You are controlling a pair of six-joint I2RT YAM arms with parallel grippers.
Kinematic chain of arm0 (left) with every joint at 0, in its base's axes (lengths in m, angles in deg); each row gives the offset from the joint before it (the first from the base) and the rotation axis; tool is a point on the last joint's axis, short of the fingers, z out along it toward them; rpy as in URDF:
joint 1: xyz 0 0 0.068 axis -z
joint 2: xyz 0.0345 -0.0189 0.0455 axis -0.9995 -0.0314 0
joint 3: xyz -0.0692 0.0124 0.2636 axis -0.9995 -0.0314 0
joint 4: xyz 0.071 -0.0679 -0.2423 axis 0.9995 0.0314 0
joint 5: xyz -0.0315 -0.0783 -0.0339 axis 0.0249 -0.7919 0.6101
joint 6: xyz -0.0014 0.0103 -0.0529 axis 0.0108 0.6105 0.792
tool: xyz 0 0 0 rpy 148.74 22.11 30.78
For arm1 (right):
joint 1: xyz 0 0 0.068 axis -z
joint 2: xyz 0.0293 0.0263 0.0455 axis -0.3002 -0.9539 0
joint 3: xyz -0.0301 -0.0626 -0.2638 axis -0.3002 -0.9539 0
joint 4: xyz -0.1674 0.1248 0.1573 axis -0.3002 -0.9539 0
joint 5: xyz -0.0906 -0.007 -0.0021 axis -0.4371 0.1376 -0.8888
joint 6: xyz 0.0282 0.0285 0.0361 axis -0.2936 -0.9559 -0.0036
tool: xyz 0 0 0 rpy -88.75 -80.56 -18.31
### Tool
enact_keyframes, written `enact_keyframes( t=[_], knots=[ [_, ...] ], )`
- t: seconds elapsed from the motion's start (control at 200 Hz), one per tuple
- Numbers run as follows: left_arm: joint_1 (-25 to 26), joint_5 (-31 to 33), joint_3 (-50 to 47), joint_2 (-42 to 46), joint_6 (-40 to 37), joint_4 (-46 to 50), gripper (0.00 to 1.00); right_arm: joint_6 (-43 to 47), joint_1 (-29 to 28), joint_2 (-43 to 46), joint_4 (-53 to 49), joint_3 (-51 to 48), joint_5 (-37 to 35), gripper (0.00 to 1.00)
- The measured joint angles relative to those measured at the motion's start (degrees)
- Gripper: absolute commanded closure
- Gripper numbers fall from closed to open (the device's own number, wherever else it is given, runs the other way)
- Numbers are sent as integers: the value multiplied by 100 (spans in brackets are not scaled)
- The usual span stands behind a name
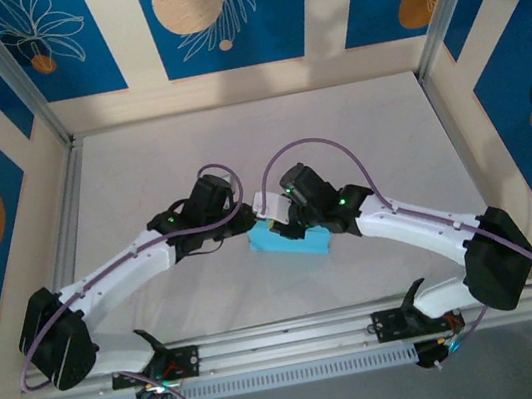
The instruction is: Fold the paper box
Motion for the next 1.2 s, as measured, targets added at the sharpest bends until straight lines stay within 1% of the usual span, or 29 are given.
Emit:
enact_keyframes(
  t=[0.14,0.25,0.31,0.385,0.445,0.72,0.83,1.045,1.201],
  knots=[
    [0,46,0,0,0,0,79,0,-4,-11,35,0,-9,85],
    [0,55,0,0,0,0,79,-4,-9,-11,44,0,-11,85],
    [0,55,0,0,0,0,79,-9,-9,-9,55,-7,-9,83],
    [0,55,0,0,0,-2,79,-39,-11,24,98,-50,-7,76],
    [0,55,0,0,-2,0,79,-55,-9,61,151,-107,-7,74],
    [4,55,0,0,-2,7,79,-20,164,221,44,-118,28,73],
    [4,55,0,-2,-2,7,79,24,197,216,26,-114,81,76],
    [4,55,33,-28,-4,39,79,260,184,168,-4,-101,114,93],
    [4,87,55,-44,-4,66,79,492,72,116,-13,-55,-85,99]
  ],
)
